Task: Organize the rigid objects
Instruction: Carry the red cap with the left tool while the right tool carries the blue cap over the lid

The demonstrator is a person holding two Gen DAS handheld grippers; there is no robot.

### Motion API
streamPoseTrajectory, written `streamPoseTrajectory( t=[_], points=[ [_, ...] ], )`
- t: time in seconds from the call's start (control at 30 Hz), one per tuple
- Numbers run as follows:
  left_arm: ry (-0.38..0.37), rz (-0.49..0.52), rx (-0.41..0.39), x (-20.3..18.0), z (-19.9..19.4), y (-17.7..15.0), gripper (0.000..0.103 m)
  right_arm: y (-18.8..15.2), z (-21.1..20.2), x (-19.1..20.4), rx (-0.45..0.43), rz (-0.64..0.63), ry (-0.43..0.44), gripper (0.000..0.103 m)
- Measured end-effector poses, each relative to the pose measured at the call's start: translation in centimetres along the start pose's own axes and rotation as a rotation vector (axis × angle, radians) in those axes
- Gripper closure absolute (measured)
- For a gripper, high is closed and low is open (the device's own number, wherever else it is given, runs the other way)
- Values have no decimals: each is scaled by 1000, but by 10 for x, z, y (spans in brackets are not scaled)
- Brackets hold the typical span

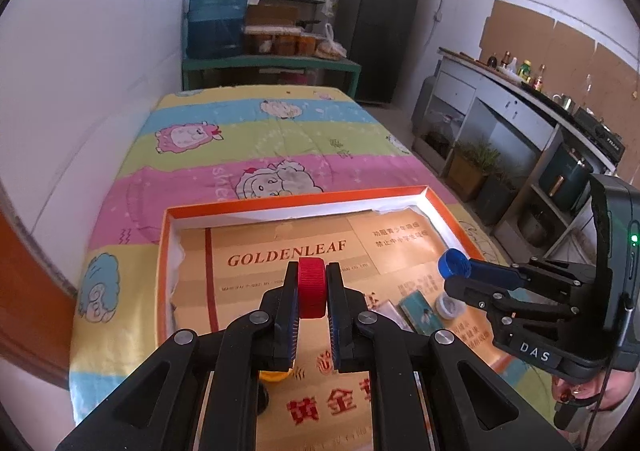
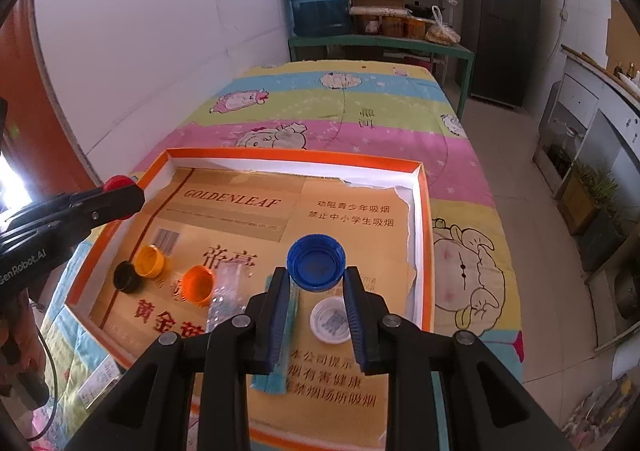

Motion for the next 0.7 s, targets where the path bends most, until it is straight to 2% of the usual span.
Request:
streamPoseTrajectory(
  t=[0.3, 0.7],
  points=[
    [4, -17, 80, -2, 39, -1, 91, 7, 26, -2, 35, -4, 18, 75],
    [33, -7, 141, 2, 70, -9, 91, 4, 49, -8, 70, 23, 19, 75]
  ],
)
Point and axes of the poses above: each gripper's, at about its wrist camera, not at the fingertips, and z roughly the way its jaws point, x to its left, y to its top, the point moved 10 cm from there along z, roughly the way its jaws point, and after that the axes turned 9 degrees about -z, right-handed, at the moved point
